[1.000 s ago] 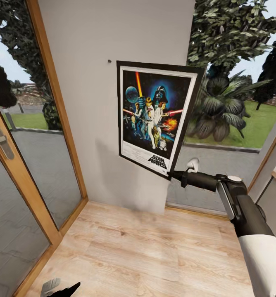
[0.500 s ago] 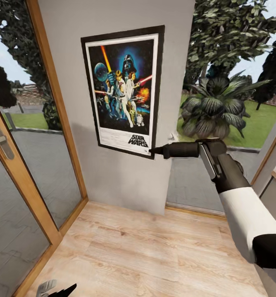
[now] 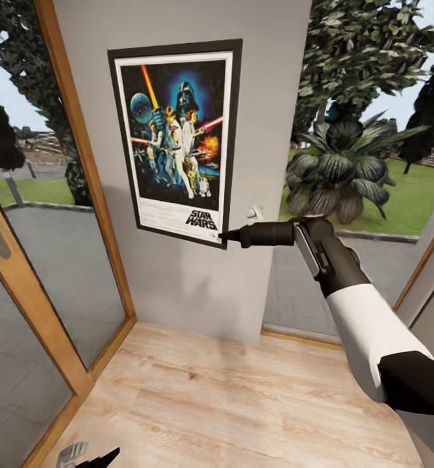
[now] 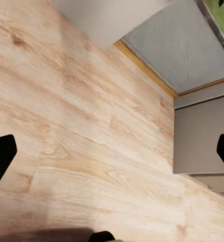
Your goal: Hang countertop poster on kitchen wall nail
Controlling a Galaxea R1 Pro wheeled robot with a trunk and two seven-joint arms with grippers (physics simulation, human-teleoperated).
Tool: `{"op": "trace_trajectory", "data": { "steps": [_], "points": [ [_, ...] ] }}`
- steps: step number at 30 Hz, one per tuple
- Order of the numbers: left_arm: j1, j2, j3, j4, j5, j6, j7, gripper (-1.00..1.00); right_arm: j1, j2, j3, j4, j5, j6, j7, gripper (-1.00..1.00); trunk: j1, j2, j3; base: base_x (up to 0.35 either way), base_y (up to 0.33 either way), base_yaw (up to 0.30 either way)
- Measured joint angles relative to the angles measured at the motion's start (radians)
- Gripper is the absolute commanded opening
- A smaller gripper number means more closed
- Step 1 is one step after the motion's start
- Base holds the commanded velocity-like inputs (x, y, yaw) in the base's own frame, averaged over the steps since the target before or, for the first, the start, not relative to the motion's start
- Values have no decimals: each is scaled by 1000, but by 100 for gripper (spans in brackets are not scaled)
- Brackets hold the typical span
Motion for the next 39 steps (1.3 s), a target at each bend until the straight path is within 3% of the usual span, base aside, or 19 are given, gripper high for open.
{"op": "trace_trajectory", "data": {
  "steps": [13, 23, 39],
  "points": [
    [0, 3, -2, 0, 0, 2, 0, 100, 4, -1, -5, 4, -7, -24, 0, -100, 0, 0, 0, 310, 0, 0],
    [0, 7, -1, 0, 0, 3, 0, 100, 2, 1, -2, 80, -26, -17, -1, -100, 0, 0, 0, 130, 37, 0],
    [0, 24, -1, 0, -1, 3, 0, 100, -12, 22, -2, 84, -31, -10, -6, -100, 0, 0, 0, 127, 10, 0]
  ]
}}
